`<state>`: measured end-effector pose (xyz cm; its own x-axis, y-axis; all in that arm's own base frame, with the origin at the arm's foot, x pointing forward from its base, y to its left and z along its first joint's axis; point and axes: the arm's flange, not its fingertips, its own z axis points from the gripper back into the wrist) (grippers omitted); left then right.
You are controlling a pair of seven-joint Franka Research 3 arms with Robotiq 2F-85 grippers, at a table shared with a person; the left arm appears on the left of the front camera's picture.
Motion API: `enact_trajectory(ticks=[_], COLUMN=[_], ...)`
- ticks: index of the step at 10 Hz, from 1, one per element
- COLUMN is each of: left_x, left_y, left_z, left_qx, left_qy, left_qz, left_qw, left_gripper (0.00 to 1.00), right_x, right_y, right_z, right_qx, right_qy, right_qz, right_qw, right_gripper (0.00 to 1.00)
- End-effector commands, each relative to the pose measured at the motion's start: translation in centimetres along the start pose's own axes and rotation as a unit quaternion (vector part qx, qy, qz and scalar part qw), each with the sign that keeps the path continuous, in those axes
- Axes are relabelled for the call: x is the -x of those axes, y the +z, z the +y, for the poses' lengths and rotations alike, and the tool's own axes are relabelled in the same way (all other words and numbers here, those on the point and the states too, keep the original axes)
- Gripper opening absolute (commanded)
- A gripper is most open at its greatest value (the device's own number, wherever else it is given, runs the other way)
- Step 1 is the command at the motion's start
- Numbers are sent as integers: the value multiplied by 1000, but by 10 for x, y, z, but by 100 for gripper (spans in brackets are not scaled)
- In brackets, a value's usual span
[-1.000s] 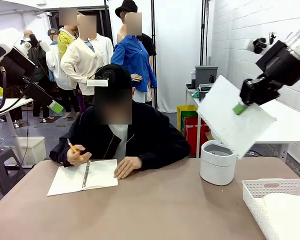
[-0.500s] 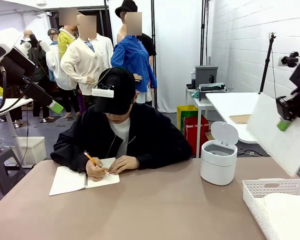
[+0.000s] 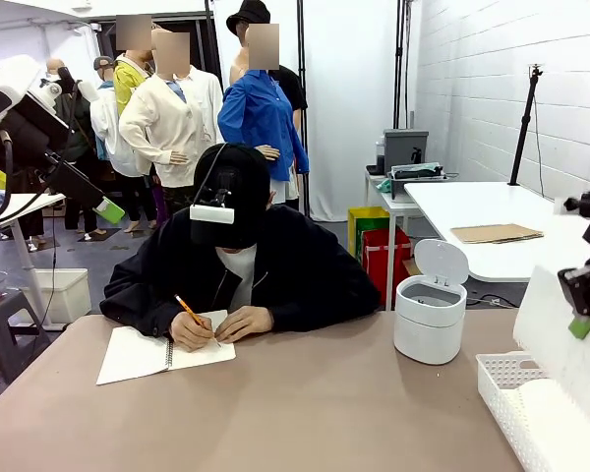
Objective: Sort the paper based on its condition.
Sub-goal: If a person hands you a paper, place it in the Organizing basket , and if it's crumpled, put it in the Trash can.
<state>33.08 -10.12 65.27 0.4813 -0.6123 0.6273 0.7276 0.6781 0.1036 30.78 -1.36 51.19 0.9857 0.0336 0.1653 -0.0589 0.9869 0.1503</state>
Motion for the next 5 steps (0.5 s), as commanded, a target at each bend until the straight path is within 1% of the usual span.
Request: enact_trajectory(ticks=[1,3,5], left_x=[0,0,0], left_y=[0,0,0], left_z=[-2,-2,-2], left_qx=[-4,-4,-4], left_qy=[6,6,6], left_qz=[3,3,3], left_qw=[1000,1000,1000], left_gripper=[100,100,100], right_x=[-2,1,0], right_y=[-26,-43,-68], right_z=[-4,-6,-5], right_qx=[16,11,7], right_qy=[-19,-30,-28], right_qz=[10,4,8], right_qw=[1000,999,1000], right_gripper=[0,0,0])
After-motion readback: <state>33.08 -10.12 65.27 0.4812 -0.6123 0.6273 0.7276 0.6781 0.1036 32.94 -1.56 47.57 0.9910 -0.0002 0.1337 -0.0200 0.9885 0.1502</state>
